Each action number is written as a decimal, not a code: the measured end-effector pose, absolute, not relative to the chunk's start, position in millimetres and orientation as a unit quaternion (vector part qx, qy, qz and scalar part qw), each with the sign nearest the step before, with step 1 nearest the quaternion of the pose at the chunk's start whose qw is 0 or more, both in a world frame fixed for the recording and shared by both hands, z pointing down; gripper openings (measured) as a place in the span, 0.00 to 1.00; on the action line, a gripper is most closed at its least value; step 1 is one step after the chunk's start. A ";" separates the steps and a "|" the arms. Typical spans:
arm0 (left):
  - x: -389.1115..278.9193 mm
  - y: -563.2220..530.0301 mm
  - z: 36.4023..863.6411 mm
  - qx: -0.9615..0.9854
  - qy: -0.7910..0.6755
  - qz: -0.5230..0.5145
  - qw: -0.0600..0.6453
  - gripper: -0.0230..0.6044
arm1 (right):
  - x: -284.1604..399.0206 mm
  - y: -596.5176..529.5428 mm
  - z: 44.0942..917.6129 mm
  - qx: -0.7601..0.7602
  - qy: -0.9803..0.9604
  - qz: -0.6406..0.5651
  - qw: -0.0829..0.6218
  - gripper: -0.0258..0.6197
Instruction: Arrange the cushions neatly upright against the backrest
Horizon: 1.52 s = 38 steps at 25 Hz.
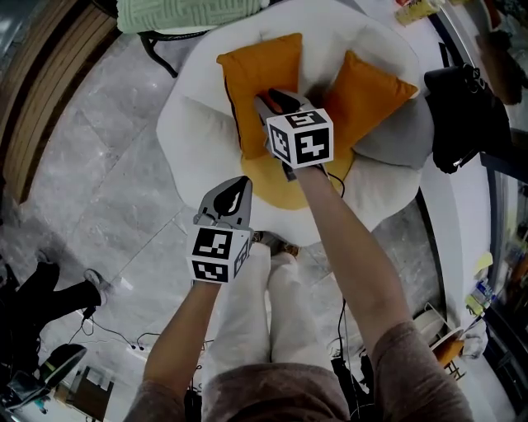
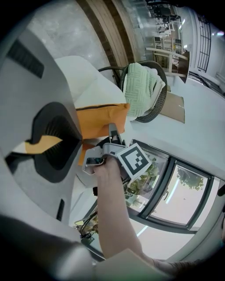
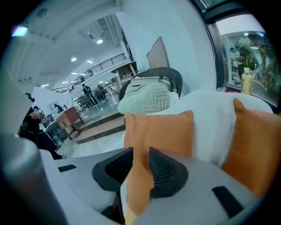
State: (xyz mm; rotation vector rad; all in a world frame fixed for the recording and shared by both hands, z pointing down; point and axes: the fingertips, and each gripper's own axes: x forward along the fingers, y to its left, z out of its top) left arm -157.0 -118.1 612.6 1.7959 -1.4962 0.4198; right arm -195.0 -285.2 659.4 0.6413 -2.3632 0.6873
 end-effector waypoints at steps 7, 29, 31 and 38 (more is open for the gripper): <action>-149.4 -123.5 592.2 0.706 -0.585 0.159 0.365 0.04 | -160.7 -270.0 632.6 0.253 -0.885 0.284 0.269 0.07; -76.8 -115.9 364.3 0.756 -0.562 0.108 0.316 0.04 | -30.3 -168.5 385.8 0.260 -0.910 0.230 0.227 0.07; -72.2 -106.5 343.1 0.760 -0.559 0.102 0.316 0.04 | -22.2 -153.6 360.6 0.256 -0.915 0.224 0.215 0.07; -41.3 -77.1 279.3 0.787 -0.528 0.096 0.305 0.04 | 7.2 -111.8 290.9 0.247 -0.926 0.228 0.172 0.07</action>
